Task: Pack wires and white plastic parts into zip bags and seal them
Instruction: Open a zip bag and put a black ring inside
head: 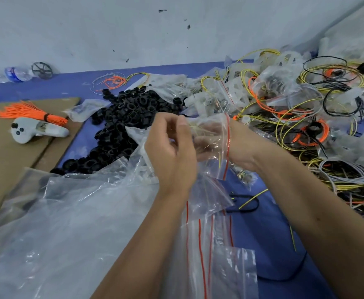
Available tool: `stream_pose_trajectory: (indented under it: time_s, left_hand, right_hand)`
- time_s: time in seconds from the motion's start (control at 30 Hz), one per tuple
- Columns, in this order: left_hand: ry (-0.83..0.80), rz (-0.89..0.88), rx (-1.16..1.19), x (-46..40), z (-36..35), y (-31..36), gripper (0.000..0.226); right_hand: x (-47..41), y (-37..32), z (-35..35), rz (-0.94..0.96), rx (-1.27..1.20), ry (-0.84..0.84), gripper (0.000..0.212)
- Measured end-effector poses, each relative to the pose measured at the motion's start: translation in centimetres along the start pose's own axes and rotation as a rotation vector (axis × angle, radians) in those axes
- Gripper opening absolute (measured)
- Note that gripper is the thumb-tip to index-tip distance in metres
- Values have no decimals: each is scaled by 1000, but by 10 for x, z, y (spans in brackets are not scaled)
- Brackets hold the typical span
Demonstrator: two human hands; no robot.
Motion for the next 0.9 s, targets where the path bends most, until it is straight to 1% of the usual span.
stream_pose_trajectory:
  time_s: [0.03, 0.07, 0.13, 0.17, 0.2, 0.27, 0.3, 0.33, 0.37, 0.4, 0.43, 0.47, 0.5, 0.53, 0.6, 0.67, 0.7, 0.8, 0.9]
  left_hand:
    - [-51, -60, -49, 5, -4, 4, 23]
    - [-117, -138, -112, 11, -8, 9, 27]
    - [-225, -281, -260, 22, -17, 16, 36]
    - [-250, -323, -333, 25, -20, 17, 38]
    - [-251, -351, -396, 25, -21, 17, 37]
    - [-226, -382, -463, 22, -20, 16, 27]
    - [-214, -373, -471, 20, -19, 14, 23]
    - [-200, -343, -474, 17, -18, 11, 22]
    - [-184, -285, -474, 14, -16, 7, 21]
    - [-164, -200, -459, 10, -14, 3, 20]
    - [-146, -106, -425, 8, -13, -2, 19]
    - [-127, -23, -389, 6, -11, -7, 19]
    - [-105, 32, -365, 4, -10, -10, 18]
    - [-87, 62, -356, 3, -8, -12, 19]
    - [-68, 88, -337, 2, -7, -15, 22]
    - [-53, 91, -317, 3, -7, -16, 24]
    - [-47, 92, -310, 3, -7, -16, 25]
    - [-45, 93, -299, 3, -7, -17, 26]
    - [-41, 83, -305, 3, -7, -15, 28]
  right_hand:
    - [-1, 2, 3, 27, 29, 66, 13]
    - [-2, 2, 0, 6, 10, 114, 23]
    - [-1, 3, -4, -23, -27, 189, 52]
    - [-4, 6, -5, -30, -39, 212, 58]
    - [-2, 4, -8, 22, 28, 218, 56]
    - [1, -1, -10, 236, 312, 200, 40]
    - [4, 0, -11, 249, 476, 139, 31]
    - [5, 0, -12, 218, 629, 80, 22]
    - [5, 0, -8, 249, 785, 49, 17]
    - [5, -5, -5, 271, 886, 41, 19]
    - [6, -11, -1, 279, 929, 56, 22]
    - [8, -19, 2, 293, 954, 85, 20]
    - [9, -25, 5, 310, 972, 114, 10]
    - [11, -30, 8, 330, 1015, 139, 6]
    - [14, -33, 13, 364, 1213, 196, 23]
    - [15, -33, 14, 353, 1415, 225, 29]
    - [15, -31, 14, 315, 1460, 215, 30]
    - [14, -19, 8, 253, 1508, 131, 24]
    - [17, -14, 6, 244, 1553, 92, 6]
Point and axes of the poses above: each hand's wrist, its own x-axis away from the middle knuckle, its own z-axis out of the back of the hand, y = z × x, the point moved 5 cm from there along -x, towards the middle knuckle, and after that the axes turned 15 degrees about y, right-handed, at the moved point
